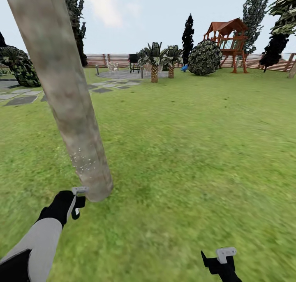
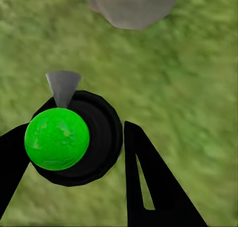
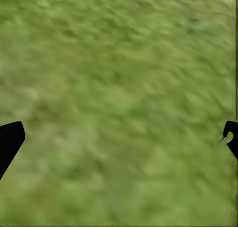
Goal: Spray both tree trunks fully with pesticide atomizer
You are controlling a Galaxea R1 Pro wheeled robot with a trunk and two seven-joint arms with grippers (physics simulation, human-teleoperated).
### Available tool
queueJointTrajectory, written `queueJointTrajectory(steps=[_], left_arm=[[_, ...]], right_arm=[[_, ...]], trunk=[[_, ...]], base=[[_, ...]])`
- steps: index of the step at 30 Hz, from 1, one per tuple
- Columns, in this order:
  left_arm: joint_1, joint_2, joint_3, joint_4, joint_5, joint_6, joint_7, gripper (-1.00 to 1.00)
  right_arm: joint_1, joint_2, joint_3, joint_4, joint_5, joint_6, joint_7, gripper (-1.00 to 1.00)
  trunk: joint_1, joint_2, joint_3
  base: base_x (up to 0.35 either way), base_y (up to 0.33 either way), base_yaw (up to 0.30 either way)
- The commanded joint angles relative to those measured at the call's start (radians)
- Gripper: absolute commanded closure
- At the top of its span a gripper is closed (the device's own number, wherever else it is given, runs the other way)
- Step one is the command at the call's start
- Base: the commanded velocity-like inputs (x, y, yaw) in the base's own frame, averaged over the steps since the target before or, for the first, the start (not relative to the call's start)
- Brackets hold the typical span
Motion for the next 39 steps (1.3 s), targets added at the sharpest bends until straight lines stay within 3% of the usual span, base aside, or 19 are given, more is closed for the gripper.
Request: queueJointTrajectory(steps=[1,13,19,39], left_arm=[[0.001,0.0,0.0,0.002,0.004,0.0,0.007,1.0],[0.013,-0.001,0.001,0.002,0.006,-0.004,0.011,1.0],[0.013,0.0,0.049,0.002,0.004,-0.006,0.018,1.0],[0.015,0.008,0.051,0.002,-0.004,-0.008,0.024,1.0]], right_arm=[[0.0,0.0,0.0,0.0,0.0,0.0,0.0,-1.0],[0.0,0.0,0.0,-0.001,0.0,0.0,0.0,-1.0],[0.0,0.0,0.0,-0.001,0.0,0.0,0.0,-1.0],[0.0,0.0,0.0,-0.001,0.0,0.0,0.0,-1.0]], trunk=[[0.0,0.0,0.0],[0.0,0.0,0.0],[0.0,0.0,0.0],[0.0,0.0,0.0]], base=[[0.204,-0.208,0.001],[0.077,-0.26,0.001],[0.007,-0.277,0.218],[0.202,-0.217,0.126]])
